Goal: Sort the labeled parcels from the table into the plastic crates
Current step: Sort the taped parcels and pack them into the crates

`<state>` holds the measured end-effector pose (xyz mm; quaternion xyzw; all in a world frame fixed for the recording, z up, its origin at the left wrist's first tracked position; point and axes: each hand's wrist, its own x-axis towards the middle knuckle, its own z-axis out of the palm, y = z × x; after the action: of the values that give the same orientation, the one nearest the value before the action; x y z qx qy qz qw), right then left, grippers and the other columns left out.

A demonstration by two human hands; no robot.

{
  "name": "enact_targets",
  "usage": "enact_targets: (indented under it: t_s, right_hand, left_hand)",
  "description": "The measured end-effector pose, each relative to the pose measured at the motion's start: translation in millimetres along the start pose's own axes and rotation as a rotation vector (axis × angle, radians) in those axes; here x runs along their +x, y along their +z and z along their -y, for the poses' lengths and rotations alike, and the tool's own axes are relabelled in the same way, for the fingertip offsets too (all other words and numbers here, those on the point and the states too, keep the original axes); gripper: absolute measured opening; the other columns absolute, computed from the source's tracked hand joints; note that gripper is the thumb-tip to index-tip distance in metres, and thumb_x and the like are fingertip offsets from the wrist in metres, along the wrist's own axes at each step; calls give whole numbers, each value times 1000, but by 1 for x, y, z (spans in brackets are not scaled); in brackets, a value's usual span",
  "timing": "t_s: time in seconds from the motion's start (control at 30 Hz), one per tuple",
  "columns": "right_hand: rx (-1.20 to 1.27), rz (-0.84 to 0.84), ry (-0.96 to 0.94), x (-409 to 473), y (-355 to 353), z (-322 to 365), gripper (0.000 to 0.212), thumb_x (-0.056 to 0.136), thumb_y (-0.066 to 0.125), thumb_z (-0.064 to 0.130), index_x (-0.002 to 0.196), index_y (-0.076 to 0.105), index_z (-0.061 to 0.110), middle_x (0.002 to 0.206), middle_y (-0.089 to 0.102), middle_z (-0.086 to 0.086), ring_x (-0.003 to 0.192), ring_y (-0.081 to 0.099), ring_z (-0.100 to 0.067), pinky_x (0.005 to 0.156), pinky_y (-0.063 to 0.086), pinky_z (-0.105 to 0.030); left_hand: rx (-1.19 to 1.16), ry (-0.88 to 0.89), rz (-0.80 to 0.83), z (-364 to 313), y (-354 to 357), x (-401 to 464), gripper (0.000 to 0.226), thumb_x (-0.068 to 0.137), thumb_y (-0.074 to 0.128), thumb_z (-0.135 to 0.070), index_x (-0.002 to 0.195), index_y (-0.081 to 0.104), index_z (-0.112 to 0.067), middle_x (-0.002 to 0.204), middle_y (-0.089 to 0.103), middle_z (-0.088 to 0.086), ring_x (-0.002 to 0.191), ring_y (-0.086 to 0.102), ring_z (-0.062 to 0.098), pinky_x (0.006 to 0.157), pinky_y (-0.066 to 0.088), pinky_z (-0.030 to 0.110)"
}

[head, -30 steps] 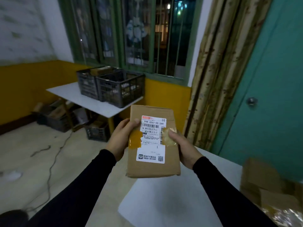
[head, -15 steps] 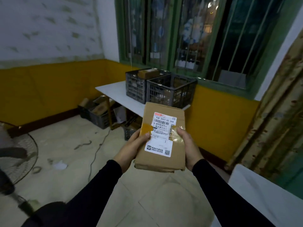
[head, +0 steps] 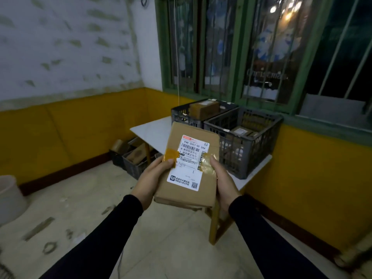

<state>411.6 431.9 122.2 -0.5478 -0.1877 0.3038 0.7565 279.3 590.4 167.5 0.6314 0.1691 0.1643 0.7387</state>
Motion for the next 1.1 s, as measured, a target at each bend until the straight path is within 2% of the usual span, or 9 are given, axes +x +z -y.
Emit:
enact_targets:
  t_s: [0.1, 0.27, 0.37, 0.5, 0.6, 0.7, 0.87, 0.97, 1.1]
  right_hand:
    - [-62, 9, -28, 61, 4, 6, 74, 76, 68, 70, 141, 49, 41, 135, 62, 6, 122, 61, -22, 108, 43, -51]
    - [-103, -12, -77, 173, 2, 11, 75, 78, 68, 67, 144, 45, 40, 138, 60, 5, 123, 61, -23, 106, 45, -51]
    - [-121, -59, -88, 243, 8, 15, 76, 76, 69, 69, 143, 47, 40, 139, 59, 4, 124, 59, -24, 107, 43, -53]
    - [-153, -158, -97, 325, 19, 40, 64, 79, 66, 69, 136, 52, 44, 134, 63, 6, 119, 63, -25, 105, 44, -56]
    - [-134, -226, -165, 382, 21, 64, 48, 92, 61, 52, 136, 55, 34, 128, 67, 4, 112, 67, -23, 99, 51, -48]
    - [-169, -302, -222, 428, 17, 77, 35, 99, 55, 38, 131, 60, 26, 122, 70, 7, 108, 68, -13, 88, 55, -31]
    - [-206, -363, -257, 510, -16, 92, 28, 99, 55, 37, 125, 62, 31, 120, 69, 16, 107, 66, -2, 85, 53, -20]
    - [-199, -399, -255, 563, -41, 105, 26, 97, 57, 39, 121, 65, 33, 118, 70, 16, 106, 67, -4, 91, 52, -26]
    - [-223, -464, -260, 625, -74, 121, 32, 96, 59, 42, 124, 66, 28, 115, 72, 12, 105, 69, -8, 97, 51, -31]
  left_hand:
    - [-29, 16, -3, -9, -15, 57, 35, 89, 66, -34, 120, 66, -19, 112, 73, 9, 100, 69, 31, 86, 53, 41]
    - [-48, 39, 65, -12, -45, 174, 32, 89, 65, -33, 116, 67, -17, 111, 73, 10, 97, 70, 30, 82, 53, 38]
    - [-43, 25, 100, -18, -68, 252, 24, 91, 63, -32, 109, 67, -17, 105, 74, 11, 85, 72, 25, 73, 54, 34]
    - [-39, 28, 158, -43, -90, 351, 22, 92, 62, -32, 108, 69, -19, 105, 74, 12, 87, 71, 28, 79, 52, 38]
    - [-21, 49, 209, -63, -94, 423, 18, 94, 59, -30, 105, 68, -20, 105, 75, 11, 84, 72, 24, 74, 54, 34]
    - [-9, 54, 271, -70, -93, 483, 20, 96, 56, -29, 110, 66, -21, 107, 74, 8, 85, 72, 21, 71, 55, 29]
    - [45, 83, 316, -74, -80, 586, 24, 95, 56, -28, 115, 66, -18, 110, 74, 7, 92, 71, 22, 77, 53, 33]
    - [61, 63, 315, -75, -65, 646, 22, 94, 58, -30, 111, 66, -17, 109, 74, 7, 92, 71, 23, 79, 53, 35]
    - [88, 34, 337, -79, -42, 724, 20, 94, 59, -32, 109, 64, -20, 101, 76, 2, 82, 72, 16, 67, 55, 26]
